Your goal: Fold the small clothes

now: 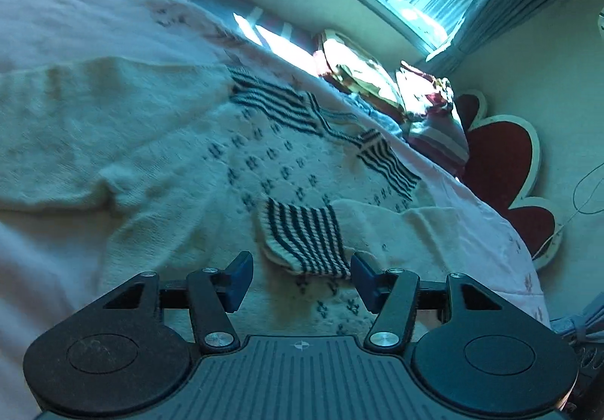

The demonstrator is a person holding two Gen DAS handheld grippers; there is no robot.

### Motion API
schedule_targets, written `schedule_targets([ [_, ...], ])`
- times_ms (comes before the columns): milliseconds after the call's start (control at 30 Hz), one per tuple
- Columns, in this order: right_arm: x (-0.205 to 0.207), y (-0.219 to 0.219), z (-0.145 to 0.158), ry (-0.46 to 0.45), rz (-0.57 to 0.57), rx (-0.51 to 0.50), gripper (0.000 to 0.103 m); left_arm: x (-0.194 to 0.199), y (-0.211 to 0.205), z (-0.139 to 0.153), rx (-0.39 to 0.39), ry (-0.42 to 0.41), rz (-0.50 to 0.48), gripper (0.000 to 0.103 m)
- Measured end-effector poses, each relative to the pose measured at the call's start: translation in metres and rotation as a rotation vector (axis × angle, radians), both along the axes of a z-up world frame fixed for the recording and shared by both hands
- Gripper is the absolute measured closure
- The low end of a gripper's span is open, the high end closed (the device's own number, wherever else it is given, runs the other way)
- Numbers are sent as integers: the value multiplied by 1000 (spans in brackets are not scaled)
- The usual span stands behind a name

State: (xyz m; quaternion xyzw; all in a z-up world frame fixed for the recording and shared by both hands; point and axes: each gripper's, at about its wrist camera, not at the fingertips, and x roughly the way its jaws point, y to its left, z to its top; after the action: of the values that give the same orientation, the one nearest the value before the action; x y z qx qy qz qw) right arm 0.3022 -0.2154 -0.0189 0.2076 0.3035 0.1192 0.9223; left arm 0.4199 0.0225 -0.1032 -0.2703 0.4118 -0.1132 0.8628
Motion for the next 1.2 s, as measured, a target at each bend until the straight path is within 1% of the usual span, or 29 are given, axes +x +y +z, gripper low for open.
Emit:
schedule_targets([
  [33, -4, -14, 0, 5, -30, 37, 50, 5, -9, -5, -19, 15, -9, 45],
  [133, -11, -45, -5, 21, -93, 134, 50, 22, -27, -17, -3, 51, 20, 45],
  [167, -12, -54, -10, 32, -114, 177, 50, 28, -31, -21, -2, 60, 33, 48],
  [200, -12, -62, -13, 42, -135, 220, 50, 32, -32, -22, 4, 53, 40, 86],
  [233, -9, -72, -19, 56, -161, 282, 50, 36, -32, -23, 18, 56, 43, 96],
  [300, -4, -86, -28, 68, -201, 389, 50, 36, -30, -14, 16, 6, 61, 97],
  [367, 3, -99, -41, 84, -256, 497, 50, 31, -19, -1, 80, -46, 60, 97],
  [433, 12, -108, -56, 100, -302, 577, 50, 32, -9, 0, 105, -36, 69, 97],
  [500, 19, -111, -66, 119, -340, 609, 50, 34, -1, -2, 102, -22, 81, 97],
  [567, 25, -113, -73, 108, -357, 660, 52, 33, 7, -5, 92, -13, 87, 97],
  [667, 36, -108, -75, 80, -350, 701, 51, 34, 9, -11, 82, 2, 69, 97],
  [700, 40, -105, -75, 74, -352, 701, 51, 34, 9, -12, 82, 3, 71, 97],
  [733, 43, -104, -74, 68, -366, 684, 59, 34, 7, -15, 79, 3, 75, 97],
  [767, 44, -102, -72, 60, -395, 652, 70, 33, 8, -16, 77, 2, 80, 97],
  [800, 45, -103, -70, 63, -417, 627, 97, 32, 8, -17, 82, -1, 91, 97],
  [833, 45, -103, -70, 72, -451, 590, 96, 31, 8, -18, 93, -4, 98, 97],
  [867, 45, -103, -73, 100, -468, 550, 96, 30, 8, -20, 96, -2, 102, 97],
  [900, 47, -103, -74, 122, -452, 537, 97, 31, 8, -23, 96, 5, 103, 97],
  [933, 49, -103, -74, 143, -413, 530, 96, 31, 7, -25, 114, 13, 97, 97],
  [967, 50, -102, -69, 159, -358, 507, 92, 31, 5, -26, 130, 15, 88, 97],
  [1000, 45, -102, -60, 137, -321, 459, 86, 31, 5, -27, 134, 13, 81, 97],
  [1033, 33, -103, -44, 67, -323, 385, 77, 30, 4, -28, 132, 9, 73, 97],
  [1067, 29, -106, -34, 22, -318, 344, 74, 30, 4, -29, 135, 6, 70, 97],
  [1100, 32, -109, -29, 7, -304, 319, 74, 31, 4, -30, 136, 3, 68, 97],
  [1133, 41, -113, -26, 12, -282, 289, 74, 30, 4, -30, 133, 2, 69, 97],
  [1200, 66, -114, -29, 64, -223, 244, 74, 31, 4, -30, 132, 1, 69, 97],
])
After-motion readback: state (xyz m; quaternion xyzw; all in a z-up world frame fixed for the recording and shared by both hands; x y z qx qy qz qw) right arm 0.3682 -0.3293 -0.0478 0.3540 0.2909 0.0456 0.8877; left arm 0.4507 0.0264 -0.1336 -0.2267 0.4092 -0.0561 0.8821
